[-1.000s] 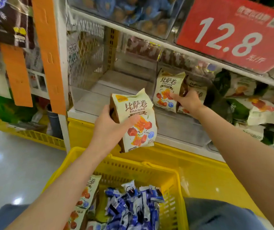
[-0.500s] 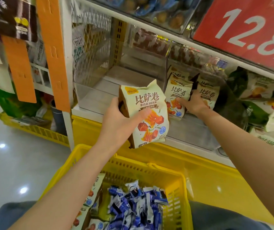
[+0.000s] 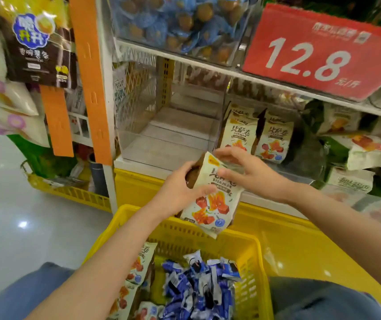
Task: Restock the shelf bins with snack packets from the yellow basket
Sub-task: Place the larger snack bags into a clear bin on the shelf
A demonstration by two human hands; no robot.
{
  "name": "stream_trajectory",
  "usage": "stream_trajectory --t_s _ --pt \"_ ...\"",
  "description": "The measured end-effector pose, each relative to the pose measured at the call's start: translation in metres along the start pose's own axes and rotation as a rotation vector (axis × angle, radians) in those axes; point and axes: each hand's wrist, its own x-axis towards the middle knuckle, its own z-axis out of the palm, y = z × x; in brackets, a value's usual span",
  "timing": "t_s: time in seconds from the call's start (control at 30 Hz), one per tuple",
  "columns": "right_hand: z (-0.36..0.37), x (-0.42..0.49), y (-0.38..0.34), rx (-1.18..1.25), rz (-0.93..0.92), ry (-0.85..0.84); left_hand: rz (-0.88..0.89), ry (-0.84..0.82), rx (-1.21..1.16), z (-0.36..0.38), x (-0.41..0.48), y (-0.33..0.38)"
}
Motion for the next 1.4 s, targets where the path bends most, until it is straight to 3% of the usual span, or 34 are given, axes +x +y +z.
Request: stream_trajectory --t_s 0.1,0.27,0.53,0.7,0.77,0.83,0.93,1.03,1.2,1.4 --pt "0.007 -0.02 0.001 -0.038 0.055 -0.233 0.04 -0.188 0.059 0.011 -0.016 -0.007" --pt "0.014 -0.053 0.006 0.07 0.095 -0.17 0.087 -0.113 0.0 0.031 -0.032 -0.01" --pt "-0.036 -0.087 0.009 -0.213 0.046 0.102 0.321 -0.041 0.253 0.058 -0.012 0.021" --pt "-0.097 -0.089 0.027 -0.211 0.107 0.539 0.349 0.086 0.43 0.076 0.041 0.034" --pt "-0.112 -0.082 0.039 -0.273 0.156 0.636 0.364 0.095 0.568 0.082 0.06 0.033" --pt "-0.118 -0.071 0.052 -0.443 0.212 0.612 0.385 0.055 0.718 0.087 0.075 0.028" --pt "-0.114 -0.039 0.075 -0.754 0.289 0.448 0.421 0.029 0.901 0.089 0.09 0.014" --pt "-0.11 -0.001 0.094 -0.892 0.355 0.316 0.509 0.078 0.926 0.09 0.096 -0.001" --pt "-0.106 0.04 0.12 -0.907 0.358 0.144 0.576 0.105 0.868 0.089 0.097 -0.009" --pt "-0.102 0.065 0.138 -0.831 0.36 0.219 0.653 0.205 0.827 0.091 0.094 -0.009"
